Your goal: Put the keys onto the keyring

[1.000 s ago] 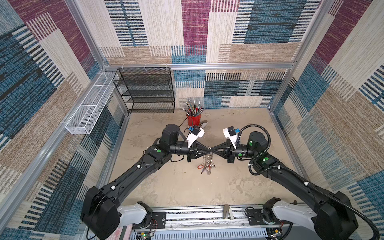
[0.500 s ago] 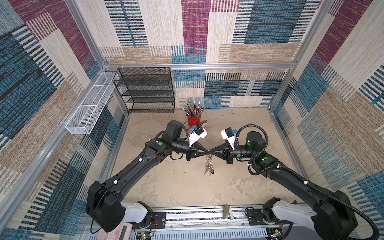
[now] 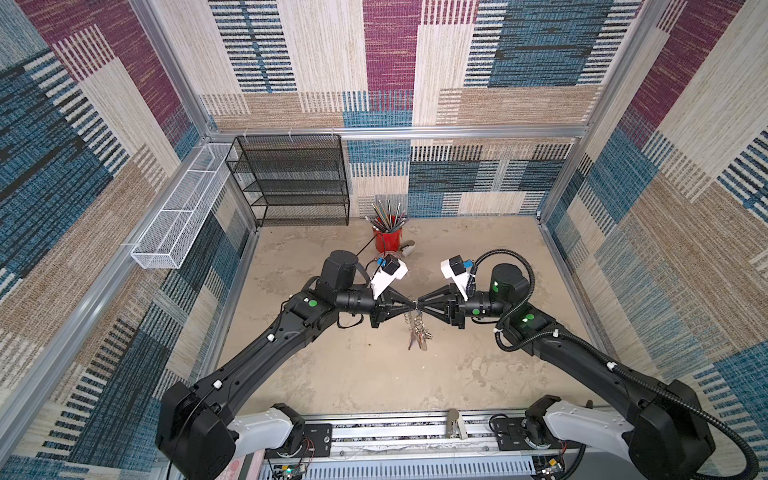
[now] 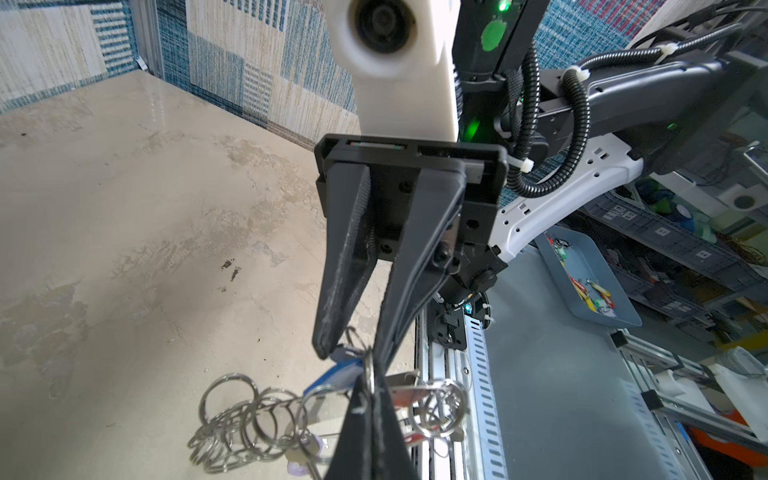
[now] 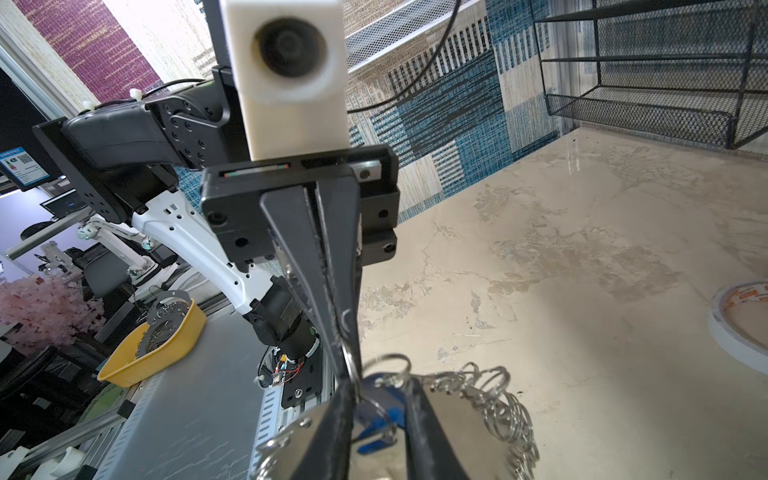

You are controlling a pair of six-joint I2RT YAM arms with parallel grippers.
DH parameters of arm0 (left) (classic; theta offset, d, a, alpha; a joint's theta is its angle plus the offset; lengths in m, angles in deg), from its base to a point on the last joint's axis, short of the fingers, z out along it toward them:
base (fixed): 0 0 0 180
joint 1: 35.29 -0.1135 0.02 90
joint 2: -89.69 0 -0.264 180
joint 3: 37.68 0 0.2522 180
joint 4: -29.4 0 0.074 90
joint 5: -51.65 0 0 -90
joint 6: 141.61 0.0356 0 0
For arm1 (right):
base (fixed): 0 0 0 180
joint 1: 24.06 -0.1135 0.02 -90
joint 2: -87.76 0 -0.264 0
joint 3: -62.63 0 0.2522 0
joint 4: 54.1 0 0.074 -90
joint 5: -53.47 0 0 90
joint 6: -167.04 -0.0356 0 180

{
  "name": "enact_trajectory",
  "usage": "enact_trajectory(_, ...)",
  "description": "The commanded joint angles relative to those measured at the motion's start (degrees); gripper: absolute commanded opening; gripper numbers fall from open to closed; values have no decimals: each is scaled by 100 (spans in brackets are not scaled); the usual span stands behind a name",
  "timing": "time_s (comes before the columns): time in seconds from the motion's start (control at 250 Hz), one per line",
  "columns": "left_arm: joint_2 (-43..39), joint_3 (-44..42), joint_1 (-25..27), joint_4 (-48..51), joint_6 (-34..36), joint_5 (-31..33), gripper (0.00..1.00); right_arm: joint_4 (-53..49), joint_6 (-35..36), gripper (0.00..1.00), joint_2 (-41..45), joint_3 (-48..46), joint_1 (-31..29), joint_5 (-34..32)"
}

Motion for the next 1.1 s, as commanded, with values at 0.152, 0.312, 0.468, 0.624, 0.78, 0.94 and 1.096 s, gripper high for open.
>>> enact_trajectory(0.152, -178, -289, -5, -1211, -501, 15, 0, 293, -119, 17, -64, 1, -12, 221)
enact_trajectory(0.312, -281, -505, -5, -1817, -815, 205, 0, 285, -134, 12, -93, 2, -12, 215)
enact_trajectory(0.468, -379, -710, -5, -2344, -1073, 378, 0, 284, -137, 9, -100, -10, -12, 223)
enact_trajectory(0.624, -437, -908, -5, -3040, -1456, 400, 0, 361, -174, 4, -200, -14, -12, 356)
enact_trajectory(0.78, -470, -1104, -5, -3762, -1876, 404, 0, 477, -223, 4, -316, -13, -21, 503)
enact_trajectory(0.94, -358, -1228, 9, -4237, -2182, 231, 0, 457, -200, 5, -398, 92, -41, 570)
enact_trajectory(1.096, -209, -1370, 30, -4713, -2409, 160, 0, 344, -117, 12, -566, 263, -51, 533)
